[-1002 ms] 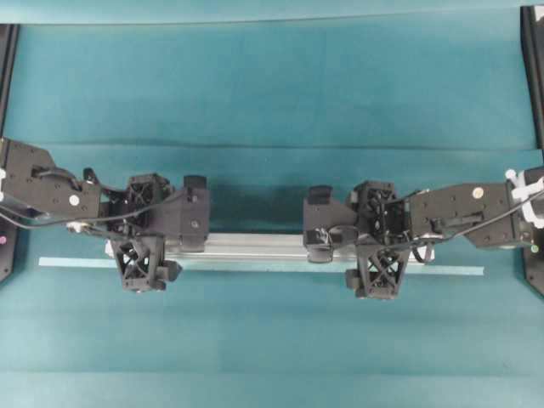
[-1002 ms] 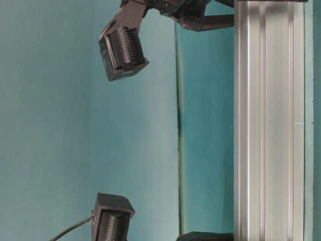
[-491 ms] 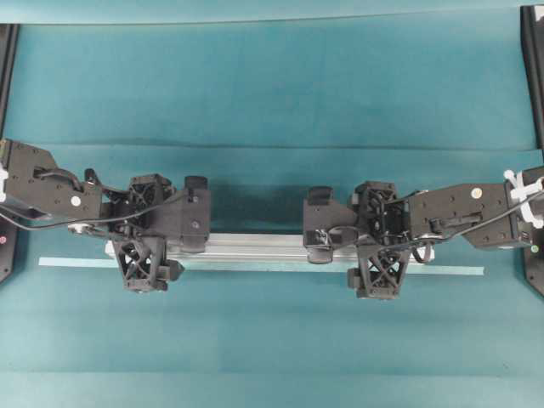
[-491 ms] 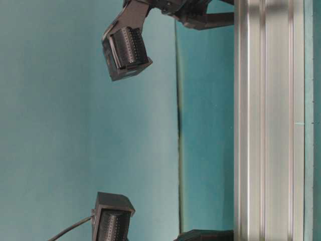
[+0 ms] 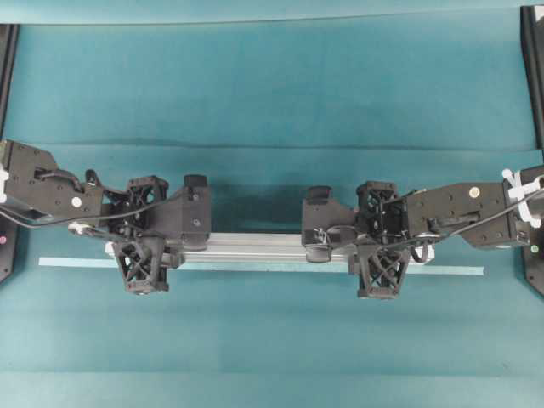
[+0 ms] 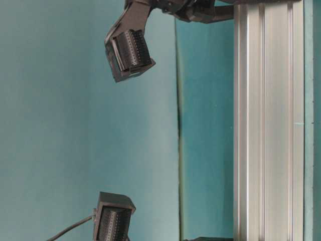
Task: Lift the metal rail with both hands.
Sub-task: 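Close both grippers around the silver rail, then raise the rail with both grippers and shift it away from the strip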
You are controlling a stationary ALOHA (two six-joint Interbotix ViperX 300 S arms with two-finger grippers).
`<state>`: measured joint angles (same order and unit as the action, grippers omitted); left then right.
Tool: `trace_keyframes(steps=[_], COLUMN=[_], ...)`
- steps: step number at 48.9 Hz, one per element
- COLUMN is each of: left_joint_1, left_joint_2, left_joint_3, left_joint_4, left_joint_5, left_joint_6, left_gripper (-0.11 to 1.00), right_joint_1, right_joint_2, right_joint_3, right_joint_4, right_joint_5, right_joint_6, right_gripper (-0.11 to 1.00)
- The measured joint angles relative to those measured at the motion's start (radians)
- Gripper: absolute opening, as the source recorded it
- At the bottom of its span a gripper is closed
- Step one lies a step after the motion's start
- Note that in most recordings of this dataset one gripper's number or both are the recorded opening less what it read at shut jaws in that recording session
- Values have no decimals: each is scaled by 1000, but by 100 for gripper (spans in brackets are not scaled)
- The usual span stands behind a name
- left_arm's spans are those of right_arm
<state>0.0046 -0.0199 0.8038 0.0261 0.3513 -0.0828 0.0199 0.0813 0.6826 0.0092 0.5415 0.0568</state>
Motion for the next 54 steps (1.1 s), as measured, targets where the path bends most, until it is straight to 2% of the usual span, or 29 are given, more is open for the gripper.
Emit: trace_keyframes(steps=[13, 22, 54], left_joint_1=[0, 2, 15], left_joint_2=[0, -8, -265], left_joint_3=[-2, -9, -166], left_joint_4=[0, 0, 0], left_joint_5=[0, 20, 414], left_joint_6=[0, -14, -3], left_gripper=[36, 36, 36], right_joint_1=[-3, -12, -37], right_joint_2=[2, -12, -204], right_joint_3=[-2, -21, -187], right_joint_4=[3, 3, 3], right_joint_5=[5, 63, 407], right_joint_6=[0, 0, 9], right_gripper=[38, 38, 38])
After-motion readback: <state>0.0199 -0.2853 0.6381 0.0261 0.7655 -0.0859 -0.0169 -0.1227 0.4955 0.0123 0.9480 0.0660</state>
